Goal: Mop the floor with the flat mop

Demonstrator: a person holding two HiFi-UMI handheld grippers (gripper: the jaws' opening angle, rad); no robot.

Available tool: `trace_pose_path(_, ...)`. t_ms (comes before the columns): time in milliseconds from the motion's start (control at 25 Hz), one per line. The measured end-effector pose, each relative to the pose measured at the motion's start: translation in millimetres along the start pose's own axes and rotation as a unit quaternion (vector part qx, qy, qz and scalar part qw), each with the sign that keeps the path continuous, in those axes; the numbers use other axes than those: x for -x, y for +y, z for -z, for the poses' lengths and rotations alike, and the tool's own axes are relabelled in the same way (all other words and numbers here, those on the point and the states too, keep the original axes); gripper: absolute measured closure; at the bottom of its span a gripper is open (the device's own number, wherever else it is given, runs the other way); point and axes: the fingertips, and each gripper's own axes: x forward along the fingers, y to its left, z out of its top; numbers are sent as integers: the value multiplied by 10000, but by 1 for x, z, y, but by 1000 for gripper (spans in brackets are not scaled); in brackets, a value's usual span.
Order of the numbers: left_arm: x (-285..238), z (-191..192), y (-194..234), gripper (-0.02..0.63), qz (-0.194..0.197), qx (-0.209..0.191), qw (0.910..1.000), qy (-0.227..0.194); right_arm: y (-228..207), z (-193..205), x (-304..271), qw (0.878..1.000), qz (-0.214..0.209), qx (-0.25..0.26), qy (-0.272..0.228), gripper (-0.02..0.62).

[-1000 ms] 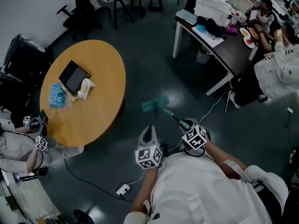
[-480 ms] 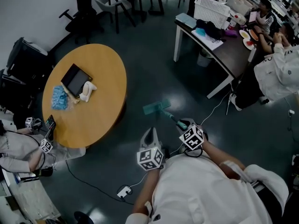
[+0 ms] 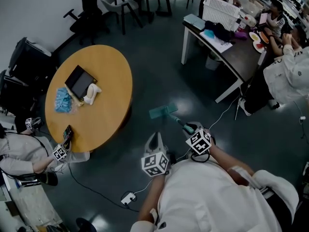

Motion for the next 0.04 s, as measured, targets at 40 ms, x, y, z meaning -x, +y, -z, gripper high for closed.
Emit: trace_pose_path(40,0,-1,0,601,-17,-7,10000,-5,0,-1,0,10000,-10,11,-4,482)
